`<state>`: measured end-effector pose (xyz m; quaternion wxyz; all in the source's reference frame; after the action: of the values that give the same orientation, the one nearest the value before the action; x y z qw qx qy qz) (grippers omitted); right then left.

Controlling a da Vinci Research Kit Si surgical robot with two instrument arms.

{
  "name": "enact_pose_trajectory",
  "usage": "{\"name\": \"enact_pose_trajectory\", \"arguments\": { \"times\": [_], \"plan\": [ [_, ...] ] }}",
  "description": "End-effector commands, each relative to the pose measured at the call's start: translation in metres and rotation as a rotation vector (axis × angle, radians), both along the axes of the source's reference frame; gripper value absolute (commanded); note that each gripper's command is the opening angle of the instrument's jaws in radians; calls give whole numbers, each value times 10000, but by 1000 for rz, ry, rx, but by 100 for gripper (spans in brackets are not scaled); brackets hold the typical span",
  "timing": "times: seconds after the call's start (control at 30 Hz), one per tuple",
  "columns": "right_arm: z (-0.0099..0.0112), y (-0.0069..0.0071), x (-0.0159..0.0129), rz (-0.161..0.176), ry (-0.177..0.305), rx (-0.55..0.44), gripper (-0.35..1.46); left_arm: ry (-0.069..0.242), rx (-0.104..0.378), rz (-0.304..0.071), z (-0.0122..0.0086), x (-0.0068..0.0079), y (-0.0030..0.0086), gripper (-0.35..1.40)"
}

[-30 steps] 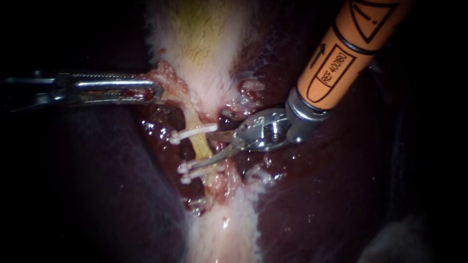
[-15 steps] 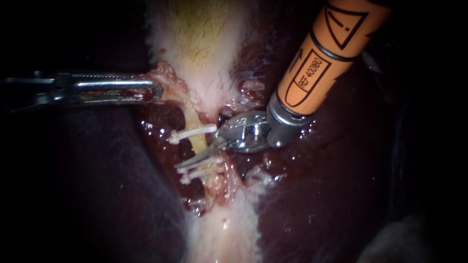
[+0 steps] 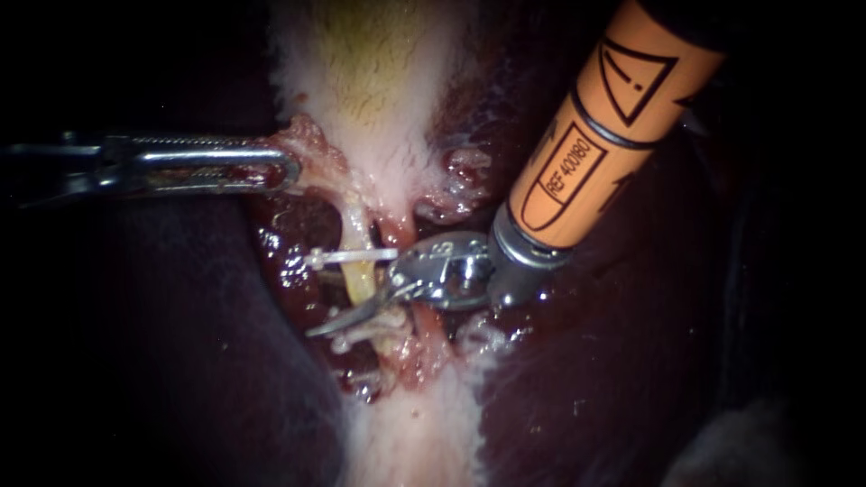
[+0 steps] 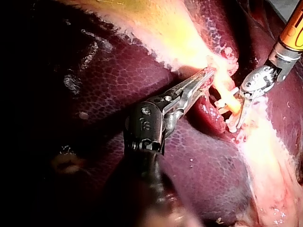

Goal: Go to the cutting position left tube

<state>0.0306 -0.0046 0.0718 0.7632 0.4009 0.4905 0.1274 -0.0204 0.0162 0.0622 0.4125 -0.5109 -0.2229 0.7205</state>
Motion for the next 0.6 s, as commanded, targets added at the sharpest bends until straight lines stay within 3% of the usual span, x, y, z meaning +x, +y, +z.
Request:
{"name": "enact_pose_trajectory", "arguments": {
  "times": [0.03, 0.2, 0.6],
  "plan": [
    [-3, -2, 1, -6, 9, 6, 138, 0, 0, 0, 1, 0, 0, -35],
    [-15, -11, 6, -21, 50, 33, 136, -1, 0, 1, 2, 1, 1, -35],
    [-25, -5, 14, 22, 94, 89, 136, -1, 0, 1, 1, 1, 1, -35]
  ]
}}
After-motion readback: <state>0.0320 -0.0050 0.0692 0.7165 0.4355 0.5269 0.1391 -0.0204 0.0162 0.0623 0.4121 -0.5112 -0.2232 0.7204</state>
